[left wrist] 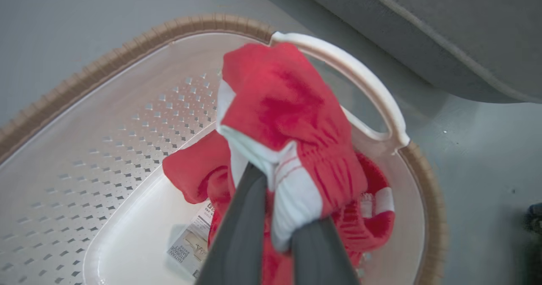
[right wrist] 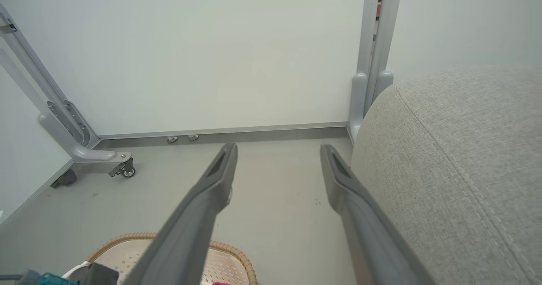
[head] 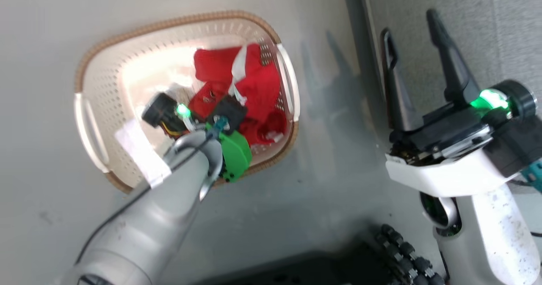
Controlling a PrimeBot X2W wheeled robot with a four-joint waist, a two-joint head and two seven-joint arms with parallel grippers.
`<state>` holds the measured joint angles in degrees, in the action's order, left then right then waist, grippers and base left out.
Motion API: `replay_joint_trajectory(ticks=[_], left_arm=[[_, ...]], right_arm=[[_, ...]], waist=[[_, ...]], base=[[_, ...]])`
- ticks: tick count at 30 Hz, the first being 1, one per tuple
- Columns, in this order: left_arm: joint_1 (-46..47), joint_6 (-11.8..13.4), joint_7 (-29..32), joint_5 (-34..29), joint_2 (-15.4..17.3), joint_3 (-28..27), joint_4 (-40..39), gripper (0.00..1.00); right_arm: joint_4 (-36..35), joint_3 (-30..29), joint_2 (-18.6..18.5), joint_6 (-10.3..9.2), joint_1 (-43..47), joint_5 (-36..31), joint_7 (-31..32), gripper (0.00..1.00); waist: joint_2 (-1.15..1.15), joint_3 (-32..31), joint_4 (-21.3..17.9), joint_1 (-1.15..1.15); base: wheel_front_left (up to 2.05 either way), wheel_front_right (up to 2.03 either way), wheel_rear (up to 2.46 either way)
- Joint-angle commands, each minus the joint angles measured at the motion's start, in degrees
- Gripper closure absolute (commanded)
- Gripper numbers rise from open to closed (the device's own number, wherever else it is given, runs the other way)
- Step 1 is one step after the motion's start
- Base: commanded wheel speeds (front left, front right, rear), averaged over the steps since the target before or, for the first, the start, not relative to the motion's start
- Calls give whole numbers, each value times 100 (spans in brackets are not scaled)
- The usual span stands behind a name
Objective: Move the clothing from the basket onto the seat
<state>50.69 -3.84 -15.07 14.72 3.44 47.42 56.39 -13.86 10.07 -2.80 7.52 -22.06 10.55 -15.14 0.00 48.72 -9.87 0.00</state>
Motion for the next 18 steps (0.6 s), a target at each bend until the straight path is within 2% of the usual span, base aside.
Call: replay_joint_trajectory(ticks=[1, 7, 18], left_arm=[[-293, 53, -6, 49, 45, -56, -151, 100], [-1242, 149, -7, 151, 113, -433, -928, 100], [-2799, 279, -7, 206, 244, -1365, -1966, 100]], right_arm=[[87, -1, -32, -6, 190, 26, -1, 0], [391, -45, -52, -7, 712, 122, -1, 0], [820, 70, -41, -6, 1645, 277, -1, 0]], waist=[[0, -1176, 430, 0], [0, -2207, 594, 0], [0, -3809, 538, 0]], base=[[0, 0, 0], [0, 0, 0], [0, 0, 0]])
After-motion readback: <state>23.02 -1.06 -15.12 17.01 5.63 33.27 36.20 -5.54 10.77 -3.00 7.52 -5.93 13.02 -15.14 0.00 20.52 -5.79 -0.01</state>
